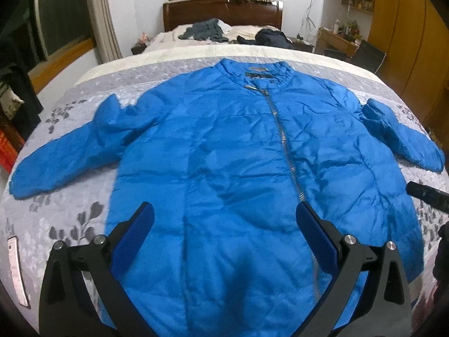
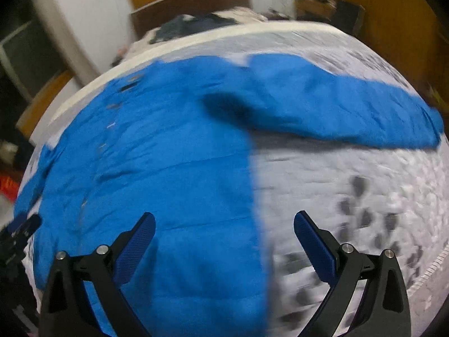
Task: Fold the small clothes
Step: 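Grasp the blue jacket sleeve cuff with the right tool and lift it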
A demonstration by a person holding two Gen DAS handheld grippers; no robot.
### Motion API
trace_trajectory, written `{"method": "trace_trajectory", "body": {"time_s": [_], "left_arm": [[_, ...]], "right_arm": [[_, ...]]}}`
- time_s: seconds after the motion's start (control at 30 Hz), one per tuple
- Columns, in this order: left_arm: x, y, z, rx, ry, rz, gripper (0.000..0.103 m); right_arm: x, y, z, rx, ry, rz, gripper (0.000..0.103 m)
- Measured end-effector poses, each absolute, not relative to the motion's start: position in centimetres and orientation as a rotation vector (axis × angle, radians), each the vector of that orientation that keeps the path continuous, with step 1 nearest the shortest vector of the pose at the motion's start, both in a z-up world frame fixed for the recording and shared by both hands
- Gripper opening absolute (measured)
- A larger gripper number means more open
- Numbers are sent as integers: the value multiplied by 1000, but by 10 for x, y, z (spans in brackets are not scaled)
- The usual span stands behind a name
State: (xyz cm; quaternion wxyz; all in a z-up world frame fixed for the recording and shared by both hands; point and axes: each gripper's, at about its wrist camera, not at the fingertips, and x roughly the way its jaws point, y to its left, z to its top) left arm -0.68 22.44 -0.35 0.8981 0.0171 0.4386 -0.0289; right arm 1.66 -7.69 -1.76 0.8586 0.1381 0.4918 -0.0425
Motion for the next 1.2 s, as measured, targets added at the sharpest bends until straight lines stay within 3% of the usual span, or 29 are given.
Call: {"method": "trace_trajectory", "body": {"time_s": [0.47,0.57,0.73,0.77,0.83,0.87,0.97,1.1,1.2], "left_arm": [[66,146,4,63,929,-137,100],[71,135,4,71,911,-144,100],[74,130,1,67,897,-148,100],[74,131,0,65,900,-150,100],[75,134,-2,59,903,-145,100],[75,136,-2,57,902,-140,100],[75,144,-4,49,900,-127,100],[76,153,-5,37,900,-113,100],[77,161,-6,26,903,-102,100]], "right_arm": [[27,-374,-52,671,1055,-442,94],[26,-399,-53,746,1006,-395,93],[38,-412,-51,776,990,-405,83],[41,-415,-51,772,985,-417,78],[41,-423,-49,762,974,-441,61],[42,-425,-48,760,970,-451,48],[40,-434,-49,808,939,-430,24],[33,-437,-39,829,891,-408,12],[33,-432,-30,780,876,-455,10]]}}
